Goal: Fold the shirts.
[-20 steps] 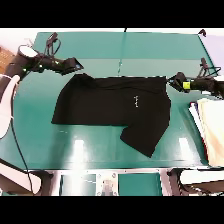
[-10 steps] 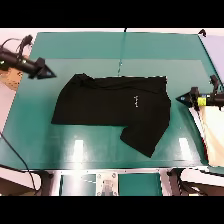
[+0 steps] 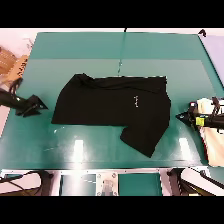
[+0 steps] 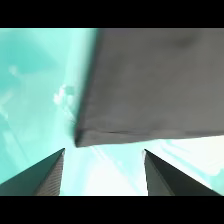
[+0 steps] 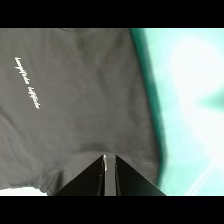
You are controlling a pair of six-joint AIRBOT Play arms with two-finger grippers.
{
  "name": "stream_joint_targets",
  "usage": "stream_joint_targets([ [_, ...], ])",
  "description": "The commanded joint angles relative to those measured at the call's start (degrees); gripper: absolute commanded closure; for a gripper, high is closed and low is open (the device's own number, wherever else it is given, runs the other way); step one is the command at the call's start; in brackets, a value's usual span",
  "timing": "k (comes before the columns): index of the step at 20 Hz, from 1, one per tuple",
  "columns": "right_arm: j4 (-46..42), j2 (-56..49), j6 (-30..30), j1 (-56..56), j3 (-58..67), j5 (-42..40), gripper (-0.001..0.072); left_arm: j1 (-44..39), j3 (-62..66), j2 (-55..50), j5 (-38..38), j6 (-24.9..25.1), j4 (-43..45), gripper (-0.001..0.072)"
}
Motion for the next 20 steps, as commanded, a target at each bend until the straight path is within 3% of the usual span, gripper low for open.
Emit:
stream_joint_targets([
  [1, -0.22, 0.33, 0.00, -0.39, -1.95, -1.73, 0.0554, 1.01, -6.62, 0.85, 7.19, -0.13, -0.07, 0.0158],
  [2, -0.15, 0.33, 0.00, -0.37, -1.95, -2.05, 0.0468, 0.98, -7.67, 0.83, 8.68, -0.11, -0.07, 0.0157],
  [5, -0.02, 0.33, 0.00, -0.37, -1.95, -2.64, 0.0464, 0.98, -9.60, -1.20, 9.20, 0.31, -1.99, 0.0158],
  [10, -0.02, 0.33, 0.00, -0.37, -1.97, -2.67, 0.0434, 0.39, -10.60, -7.93, 7.21, 8.11, -14.36, 0.0176],
  [12, -0.04, 0.33, 0.02, -0.37, -2.01, -2.64, 0.0301, -0.02, -10.58, -9.44, 6.49, 10.51, -16.68, 0.0310],
  [13, -0.04, 0.33, 0.00, -0.37, -2.16, -2.69, 0.0278, 0.00, -10.56, -9.51, 6.23, 11.10, -16.63, 0.0313],
  [15, -0.02, -0.22, 0.00, -0.33, -3.19, -2.80, 0.0278, 0.00, -9.77, -9.51, 4.81, 12.74, -16.17, 0.0580],
  [16, -0.04, -1.11, 0.00, -0.26, -3.91, -2.99, 0.0278, 0.00, -9.31, -9.51, 4.52, 12.96, -16.09, 0.0666],
  [20, 0.02, -6.01, -0.28, 1.07, -5.75, -5.14, 0.0279, 0.00, -8.63, -9.51, 4.42, 12.72, -16.15, 0.0684],
])
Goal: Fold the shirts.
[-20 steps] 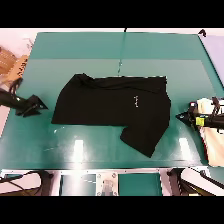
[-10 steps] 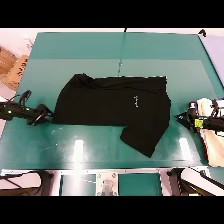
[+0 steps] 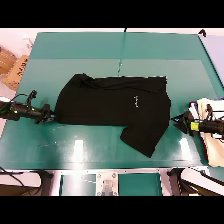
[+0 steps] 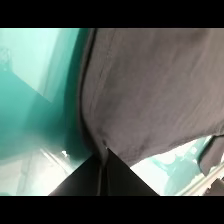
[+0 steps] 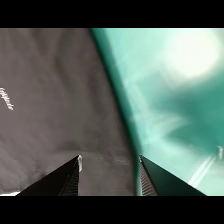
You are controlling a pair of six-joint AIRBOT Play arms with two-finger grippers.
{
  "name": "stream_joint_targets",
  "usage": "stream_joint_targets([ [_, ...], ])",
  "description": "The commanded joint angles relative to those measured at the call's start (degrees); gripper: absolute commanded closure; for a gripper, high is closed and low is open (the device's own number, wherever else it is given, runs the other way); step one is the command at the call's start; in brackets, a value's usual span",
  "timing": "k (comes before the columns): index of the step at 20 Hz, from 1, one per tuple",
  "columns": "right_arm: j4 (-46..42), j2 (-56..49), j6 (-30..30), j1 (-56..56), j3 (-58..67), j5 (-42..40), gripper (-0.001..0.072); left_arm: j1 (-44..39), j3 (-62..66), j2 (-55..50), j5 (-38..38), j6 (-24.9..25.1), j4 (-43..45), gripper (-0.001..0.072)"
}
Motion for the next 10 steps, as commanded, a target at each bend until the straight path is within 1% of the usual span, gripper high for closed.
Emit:
stream_joint_targets([
  [1, 0.09, -4.20, -0.37, 1.60, -1.03, -1.75, 0.0279, 0.02, 0.44, -0.17, -0.87, 0.76, -0.92, 0.0684],
  [5, 0.44, -7.93, -0.39, 6.12, -1.03, -3.78, 0.0281, 0.02, 0.44, -0.17, -0.85, 0.74, -1.01, 0.0684],
  [8, 1.68, -7.98, -0.74, 7.56, -0.94, -4.98, 0.0284, 0.02, 0.44, -0.17, -0.81, 0.76, -1.01, 0.0684],
  [9, 3.30, -7.98, -2.23, 7.56, -0.87, -5.05, 0.0330, 0.02, 0.44, -0.17, -0.79, 0.79, -0.98, 0.0684],
  [10, 4.76, -7.98, -3.10, 7.56, -0.57, -4.83, 0.0469, 0.02, 0.44, -0.15, -0.81, 0.81, -0.98, 0.0684],
])
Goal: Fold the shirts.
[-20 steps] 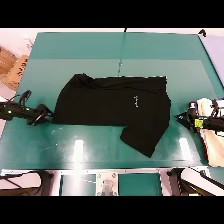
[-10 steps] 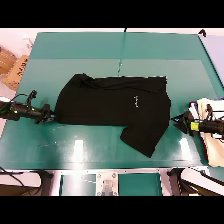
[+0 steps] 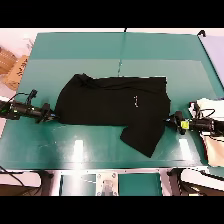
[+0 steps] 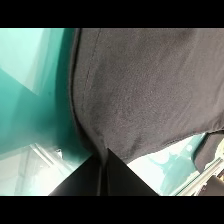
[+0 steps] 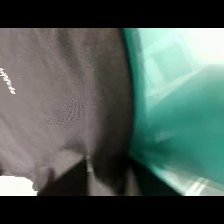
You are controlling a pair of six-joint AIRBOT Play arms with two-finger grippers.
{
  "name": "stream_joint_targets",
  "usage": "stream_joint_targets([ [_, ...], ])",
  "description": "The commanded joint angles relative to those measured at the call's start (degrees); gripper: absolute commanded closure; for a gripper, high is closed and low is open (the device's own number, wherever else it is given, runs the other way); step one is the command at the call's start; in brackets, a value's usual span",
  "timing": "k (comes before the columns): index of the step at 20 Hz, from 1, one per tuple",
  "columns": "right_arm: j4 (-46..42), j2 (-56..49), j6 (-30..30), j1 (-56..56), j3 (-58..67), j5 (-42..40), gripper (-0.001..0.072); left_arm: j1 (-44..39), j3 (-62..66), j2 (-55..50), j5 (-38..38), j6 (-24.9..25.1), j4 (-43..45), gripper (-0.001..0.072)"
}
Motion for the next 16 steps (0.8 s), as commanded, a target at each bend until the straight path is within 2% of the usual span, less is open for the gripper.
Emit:
stream_joint_targets([
  [1, 3.63, -0.55, -2.01, 0.96, 0.83, -0.85, 0.0635, 0.02, 0.09, 0.09, -0.04, 0.13, -0.02, 0.0685],
  [2, 4.09, -0.52, -2.19, 1.01, 2.08, 0.42, 0.0691, 0.02, 0.09, 0.42, -0.07, 0.31, -0.07, 0.0685],
  [7, 5.60, 4.57, 0.02, 0.98, 15.61, 10.97, 0.0692, 0.00, 6.88, 9.20, -2.97, 0.28, -0.85, 0.0686],
  [10, 8.52, 13.07, 1.84, 0.98, 28.06, 14.12, 0.0692, 0.02, 16.28, 20.02, -5.51, 0.35, -8.04, 0.0686],
  [13, 9.38, 22.40, 3.52, 0.98, 42.75, 11.98, 0.0691, 0.02, 28.44, 31.21, -3.45, 0.74, -13.84, 0.0685],
  [16, 9.16, 31.04, 4.39, 0.57, 56.30, 3.17, 0.0692, 0.02, 42.64, 40.76, 2.43, 1.16, -12.96, 0.0685],
])
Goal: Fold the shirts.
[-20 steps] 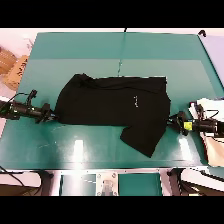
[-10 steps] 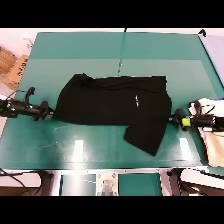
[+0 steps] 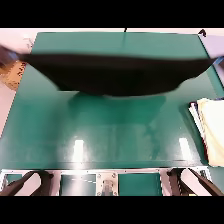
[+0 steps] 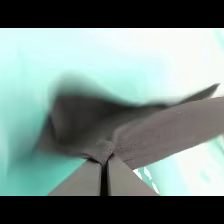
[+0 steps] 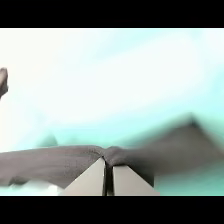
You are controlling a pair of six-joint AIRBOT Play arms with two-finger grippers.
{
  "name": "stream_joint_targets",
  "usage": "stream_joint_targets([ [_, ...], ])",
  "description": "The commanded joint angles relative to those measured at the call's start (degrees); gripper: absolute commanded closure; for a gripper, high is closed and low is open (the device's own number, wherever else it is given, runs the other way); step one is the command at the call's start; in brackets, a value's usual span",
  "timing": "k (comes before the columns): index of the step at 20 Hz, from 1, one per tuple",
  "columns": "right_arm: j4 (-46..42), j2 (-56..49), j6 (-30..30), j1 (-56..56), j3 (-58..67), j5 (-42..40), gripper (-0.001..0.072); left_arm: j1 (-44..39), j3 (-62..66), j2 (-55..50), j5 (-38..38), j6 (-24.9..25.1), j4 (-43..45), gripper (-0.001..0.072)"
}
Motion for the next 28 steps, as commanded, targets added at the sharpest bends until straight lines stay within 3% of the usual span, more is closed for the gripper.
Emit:
stream_joint_targets([
  [1, 0.59, 10.03, 1.68, -0.68, 15.47, -9.25, 0.0691, 0.04, 16.09, 11.15, 6.69, 0.37, -0.94, 0.0684],
  [5, -3.37, 17.53, 2.03, -1.31, 22.62, -18.69, 0.0691, 0.04, 27.52, 16.59, 9.55, -1.14, 4.90, 0.0684],
  [11, -9.25, 19.02, 2.91, -1.31, 19.30, -18.56, 0.0691, 0.02, 28.98, 13.92, 2.97, -7.67, 12.83, 0.0684],
  [14, -7.26, 18.53, 2.86, -1.29, 8.66, -18.51, 0.0691, 0.02, 28.52, 7.56, -2.97, -7.80, 10.64, 0.0684],
  [17, -3.13, 14.84, -0.83, 0.37, -4.92, -18.86, 0.0691, -0.15, 19.32, 0.24, -3.32, -5.57, 0.00, 0.0684],
  [22, -3.04, -2.36, -6.23, 10.82, -15.13, -24.52, 0.0691, -10.38, -3.65, -12.79, 7.76, 4.81, -0.96, 0.0684],
  [25, -2.97, -16.00, -6.60, 15.56, -14.34, -31.26, 0.0691, -15.47, -8.13, -23.02, 18.95, 5.22, -0.24, 0.0684],
  [28, -1.20, -28.61, -6.60, 16.20, -9.05, -32.68, 0.0691, -18.18, -8.09, -30.95, 27.93, 4.44, -1.70, 0.0684],
])
